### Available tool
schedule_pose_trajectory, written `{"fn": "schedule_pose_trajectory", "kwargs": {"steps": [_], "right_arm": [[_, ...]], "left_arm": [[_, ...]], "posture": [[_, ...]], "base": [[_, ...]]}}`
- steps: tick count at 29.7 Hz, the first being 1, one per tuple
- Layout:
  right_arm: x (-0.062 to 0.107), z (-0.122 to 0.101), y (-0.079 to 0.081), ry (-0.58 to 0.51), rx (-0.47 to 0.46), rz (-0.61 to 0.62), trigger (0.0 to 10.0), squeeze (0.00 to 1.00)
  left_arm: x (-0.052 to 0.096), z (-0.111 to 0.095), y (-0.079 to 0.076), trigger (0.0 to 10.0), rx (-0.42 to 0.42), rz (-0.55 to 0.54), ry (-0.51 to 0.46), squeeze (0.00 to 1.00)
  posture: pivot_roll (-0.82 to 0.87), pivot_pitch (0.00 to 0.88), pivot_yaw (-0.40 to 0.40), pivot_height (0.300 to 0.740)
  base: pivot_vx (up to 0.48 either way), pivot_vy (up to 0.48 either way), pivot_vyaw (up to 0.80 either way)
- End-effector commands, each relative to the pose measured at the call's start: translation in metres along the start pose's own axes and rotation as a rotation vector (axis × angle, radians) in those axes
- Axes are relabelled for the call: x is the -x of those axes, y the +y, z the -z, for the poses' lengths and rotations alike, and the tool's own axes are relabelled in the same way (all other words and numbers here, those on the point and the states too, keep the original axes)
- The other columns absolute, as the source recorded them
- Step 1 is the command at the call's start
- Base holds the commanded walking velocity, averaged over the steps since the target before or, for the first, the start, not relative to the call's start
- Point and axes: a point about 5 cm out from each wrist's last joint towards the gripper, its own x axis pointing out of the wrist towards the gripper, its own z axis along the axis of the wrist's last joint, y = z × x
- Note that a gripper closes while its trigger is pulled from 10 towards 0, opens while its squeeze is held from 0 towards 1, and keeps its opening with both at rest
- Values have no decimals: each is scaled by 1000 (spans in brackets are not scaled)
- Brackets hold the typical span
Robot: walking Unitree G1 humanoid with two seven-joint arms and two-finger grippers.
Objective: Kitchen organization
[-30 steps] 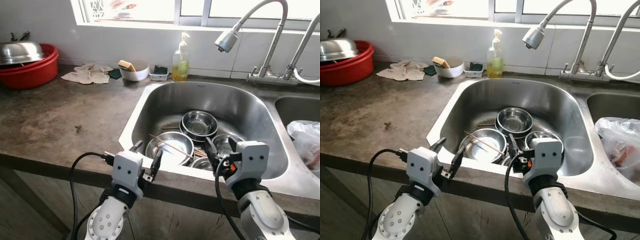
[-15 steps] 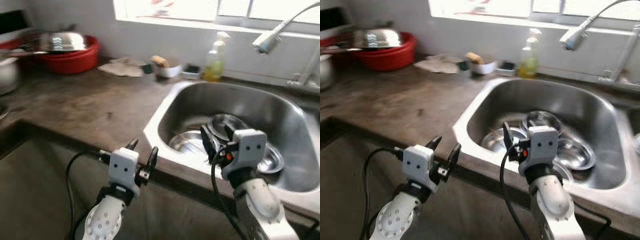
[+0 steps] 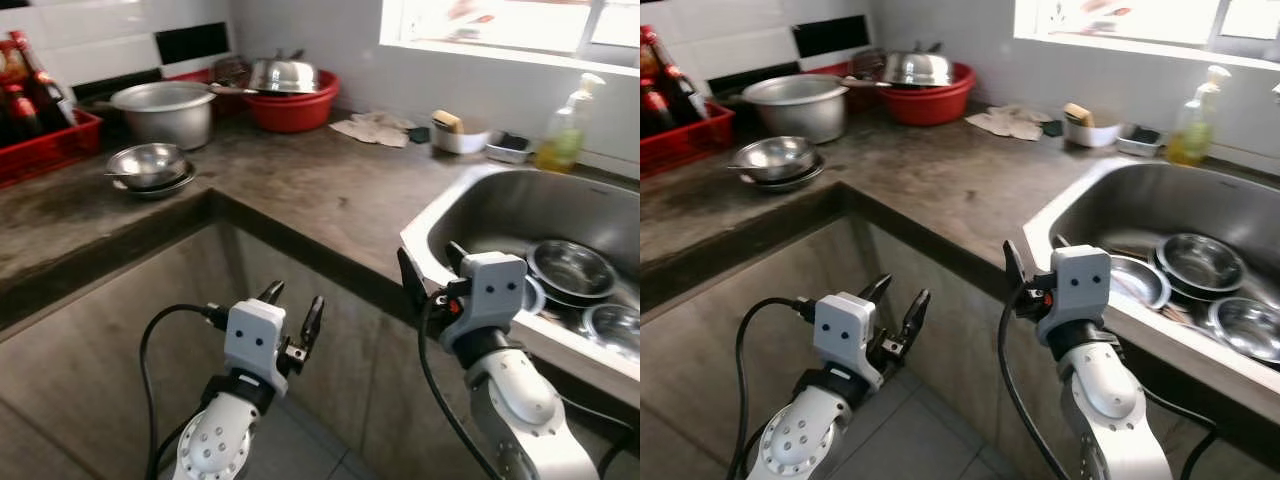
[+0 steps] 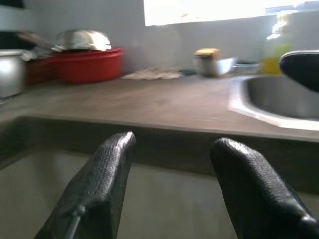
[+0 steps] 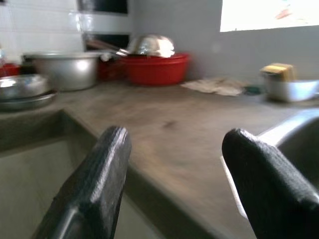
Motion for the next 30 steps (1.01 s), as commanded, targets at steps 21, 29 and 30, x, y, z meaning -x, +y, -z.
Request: {"fn": "schedule_pose_trajectory", "kwargs": {"steps": [21, 29, 30], "right_arm": [[-10, 0, 8, 9, 29, -50, 10000, 0], [-12, 1, 8, 8, 35, -56, 10000, 0], [-12, 0, 8, 6, 33, -55, 10000, 0]], "left_arm": [[-1, 2, 11, 10000, -72, -72, 13, 0], [0, 3, 9, 10000, -58, -75, 21, 0], [0, 3, 9, 10000, -55, -71, 20, 0]], "posture": [[144, 61, -25, 740], [144, 63, -27, 740], [146, 63, -28, 740]], "base": [[103, 0, 533], [345, 0, 0], [345, 0, 0]]}}
